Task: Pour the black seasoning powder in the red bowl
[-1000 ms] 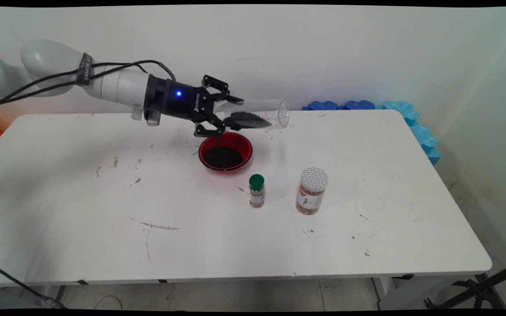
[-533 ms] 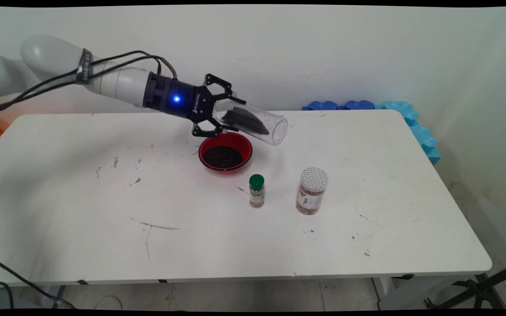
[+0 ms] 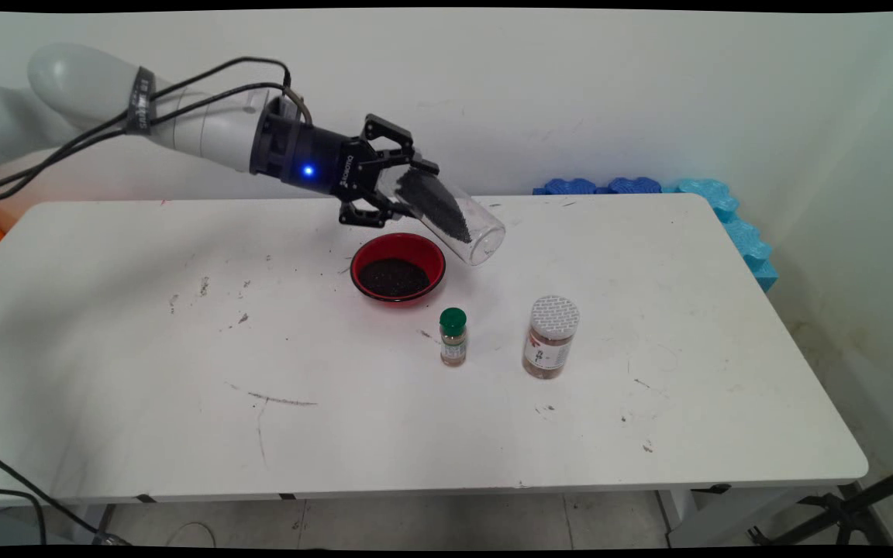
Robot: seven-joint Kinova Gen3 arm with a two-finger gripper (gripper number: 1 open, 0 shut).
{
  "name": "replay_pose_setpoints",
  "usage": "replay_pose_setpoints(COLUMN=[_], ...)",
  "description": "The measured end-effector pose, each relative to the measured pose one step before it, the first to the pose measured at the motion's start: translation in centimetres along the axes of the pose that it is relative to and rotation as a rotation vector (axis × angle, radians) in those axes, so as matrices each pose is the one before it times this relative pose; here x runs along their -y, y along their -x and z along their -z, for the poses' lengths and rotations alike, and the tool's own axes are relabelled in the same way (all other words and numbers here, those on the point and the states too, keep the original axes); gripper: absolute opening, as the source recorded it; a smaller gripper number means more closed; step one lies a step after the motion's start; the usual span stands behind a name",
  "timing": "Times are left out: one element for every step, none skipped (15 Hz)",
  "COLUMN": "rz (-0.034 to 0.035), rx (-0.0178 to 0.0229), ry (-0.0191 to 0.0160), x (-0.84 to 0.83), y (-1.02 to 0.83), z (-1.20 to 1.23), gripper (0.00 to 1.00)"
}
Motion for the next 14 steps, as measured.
replay_pose_setpoints(rz=[-0.06037,-0.05743,-0.04785,-0.05593,-0.05934,-0.05053,-0.03188,-0.04863,-0.04824,-0.06473,-0.0505,-0.0605,-0.06139,-0.0525], rx=[0.00551,0.00475,0.00454,0.00616,0.00566,0.0029,0.00062,0.00058,-0.00041,0.00288,0.005,0.00773,0.00907,0.00751], ry=[-0.00208,-0.00143,-0.00219,-0.00251,-0.00134,0.00099,0.00195,0.00351,0.00356,0.00394,0.00204,0.00292,-0.00016,-0.00173], x=[-0.453,-0.5,-0.429,-0.536,-0.437,-0.396,-0.281,-0.432,-0.386,-0.496,-0.339,-0.412,-0.349,-0.278], y=[0.077,0.085,0.084,0.068,0.071,0.073,0.03,0.03,0.066,0.1,0.083,0.136,0.133,0.106], z=[0.076,0.14,0.136,0.157,0.164,0.194,0.13,0.174,0.204,0.255,0.173,0.231,0.256,0.242], gripper=[0.0,0.0,0.0,0.0,0.0,0.0,0.0,0.0,0.0,0.0,0.0,0.0,0.0,0.0])
